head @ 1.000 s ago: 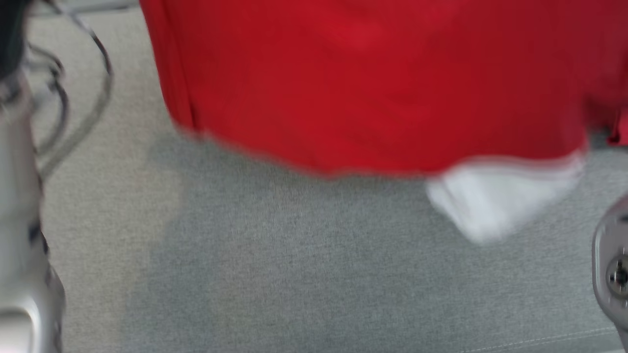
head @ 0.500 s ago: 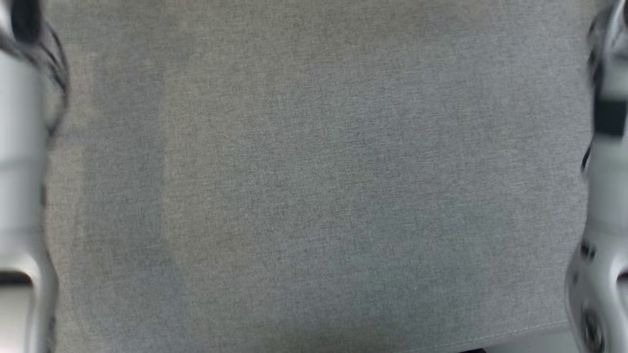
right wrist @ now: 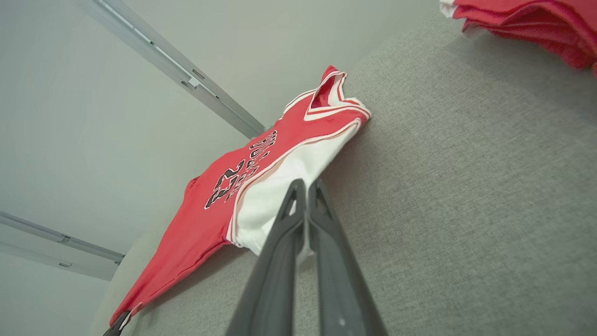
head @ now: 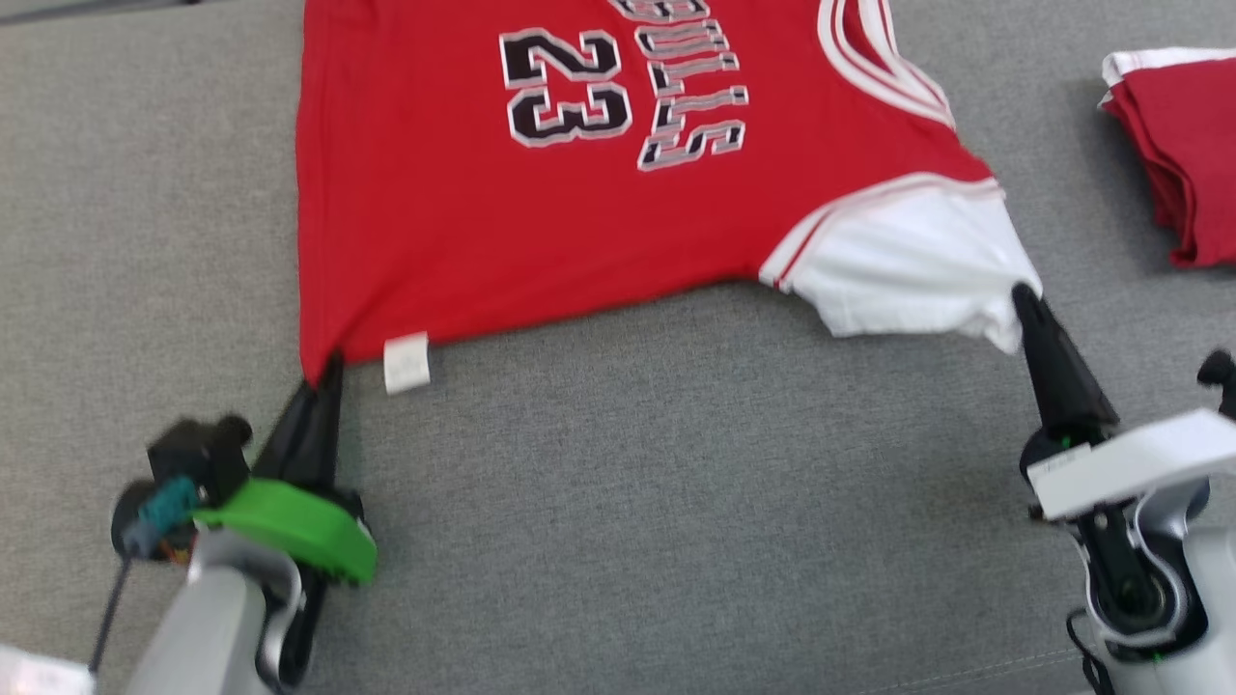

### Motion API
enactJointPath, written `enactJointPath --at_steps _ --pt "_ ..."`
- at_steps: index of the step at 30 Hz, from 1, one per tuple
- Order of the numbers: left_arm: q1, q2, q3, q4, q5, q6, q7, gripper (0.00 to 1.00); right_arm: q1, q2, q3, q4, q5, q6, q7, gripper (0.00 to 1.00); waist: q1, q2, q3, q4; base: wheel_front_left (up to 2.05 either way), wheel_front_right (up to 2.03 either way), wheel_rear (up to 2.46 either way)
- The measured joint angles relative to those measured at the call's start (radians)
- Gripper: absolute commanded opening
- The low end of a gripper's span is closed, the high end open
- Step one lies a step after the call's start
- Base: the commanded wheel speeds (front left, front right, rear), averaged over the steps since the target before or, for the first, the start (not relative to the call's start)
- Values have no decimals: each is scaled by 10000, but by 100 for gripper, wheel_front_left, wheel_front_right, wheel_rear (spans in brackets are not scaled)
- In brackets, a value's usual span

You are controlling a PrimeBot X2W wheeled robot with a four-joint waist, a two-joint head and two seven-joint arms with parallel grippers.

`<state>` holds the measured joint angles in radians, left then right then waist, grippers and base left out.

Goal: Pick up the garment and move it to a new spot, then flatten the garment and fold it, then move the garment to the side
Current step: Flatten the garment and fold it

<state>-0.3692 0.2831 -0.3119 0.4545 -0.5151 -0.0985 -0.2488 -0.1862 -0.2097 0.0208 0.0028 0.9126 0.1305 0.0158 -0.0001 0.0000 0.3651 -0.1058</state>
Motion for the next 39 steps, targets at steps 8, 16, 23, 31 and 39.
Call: enactJointPath --at_steps 8,16,23,31,39 --pt "4719 -606 303 -2871 -487 1396 -90 0 4299 -205 -245 -1448 176 0 324 0 -1 0 -1279 66 0 0 0" --pt "6298 -497 -127 -5162 -790 1693 1016 0 5238 -67 -700 -2253 322 0 677 0 0 0 -1435 357 0 0 0" --pt "4612 77 -84 -5885 -807 1758 2635 0 2681 -564 -761 -1622 -648 0 1622 0 0 0 -1289 393 0 0 0" --pt "2166 130 -474 -5093 -796 1883 4786 0 -35 -926 -416 -50 -1670 0 2884 0 0 0 -911 688 0 0 0" --pt "671 73 -637 -3722 -558 2002 5474 0 -1571 -1093 104 1352 -2056 0 3394 0 0 0 -550 877 0 0 0"
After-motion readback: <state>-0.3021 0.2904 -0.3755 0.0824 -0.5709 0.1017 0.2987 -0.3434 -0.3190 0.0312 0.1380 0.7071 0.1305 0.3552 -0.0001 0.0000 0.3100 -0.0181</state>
